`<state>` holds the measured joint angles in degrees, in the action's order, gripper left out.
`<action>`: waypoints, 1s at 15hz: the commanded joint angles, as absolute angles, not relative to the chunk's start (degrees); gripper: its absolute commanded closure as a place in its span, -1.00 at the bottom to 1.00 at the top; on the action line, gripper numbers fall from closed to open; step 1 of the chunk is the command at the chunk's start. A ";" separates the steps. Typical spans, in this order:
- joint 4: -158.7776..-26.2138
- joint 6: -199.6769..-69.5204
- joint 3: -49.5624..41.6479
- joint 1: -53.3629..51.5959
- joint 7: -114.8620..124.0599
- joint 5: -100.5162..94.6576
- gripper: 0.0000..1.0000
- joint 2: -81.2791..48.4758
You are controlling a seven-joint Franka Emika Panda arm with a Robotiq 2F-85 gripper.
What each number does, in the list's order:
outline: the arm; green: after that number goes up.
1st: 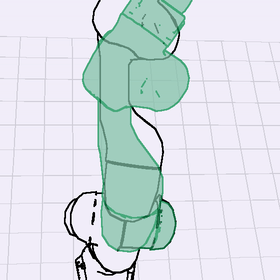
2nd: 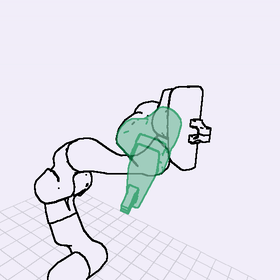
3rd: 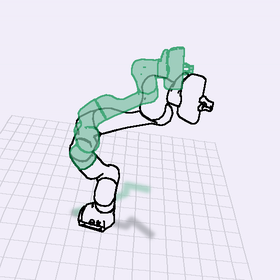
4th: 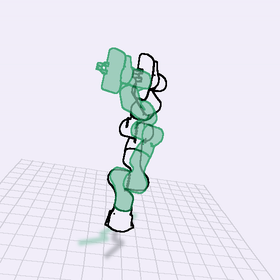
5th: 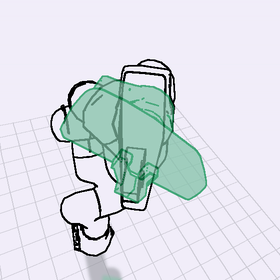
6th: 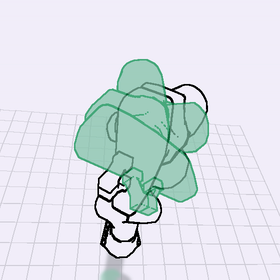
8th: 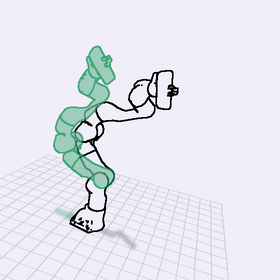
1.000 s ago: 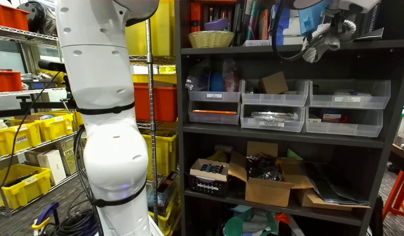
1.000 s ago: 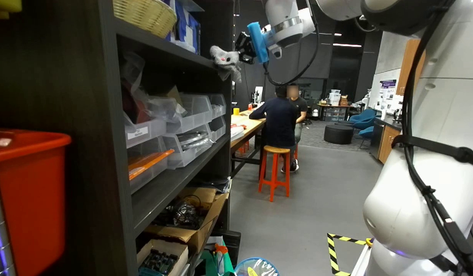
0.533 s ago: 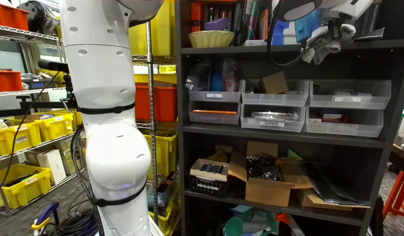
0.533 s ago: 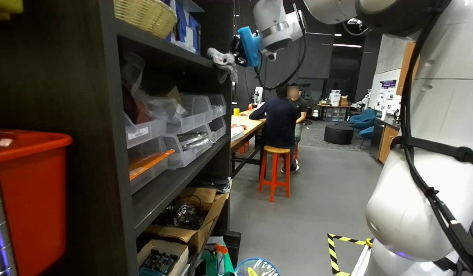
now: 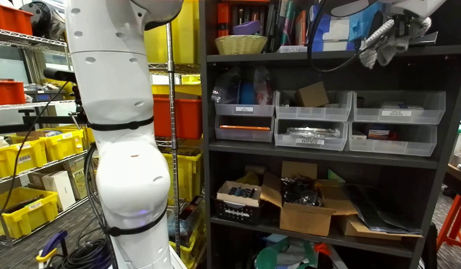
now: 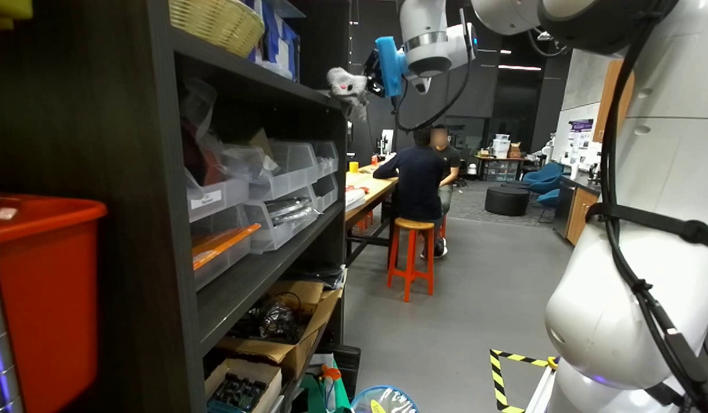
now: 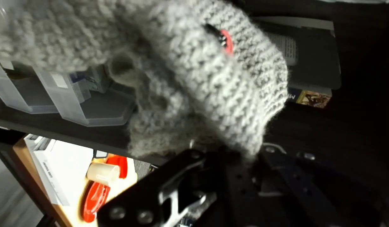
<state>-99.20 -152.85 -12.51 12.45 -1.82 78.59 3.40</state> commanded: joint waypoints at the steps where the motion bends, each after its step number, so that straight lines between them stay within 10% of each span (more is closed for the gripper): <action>1: -101.41 -151.57 -13.76 13.12 -6.00 85.12 0.95 5.81; 15: -102.14 -159.66 -12.92 11.89 -9.29 88.56 0.95 2.37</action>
<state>-102.83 -155.95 -14.06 12.80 -8.72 88.92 3.07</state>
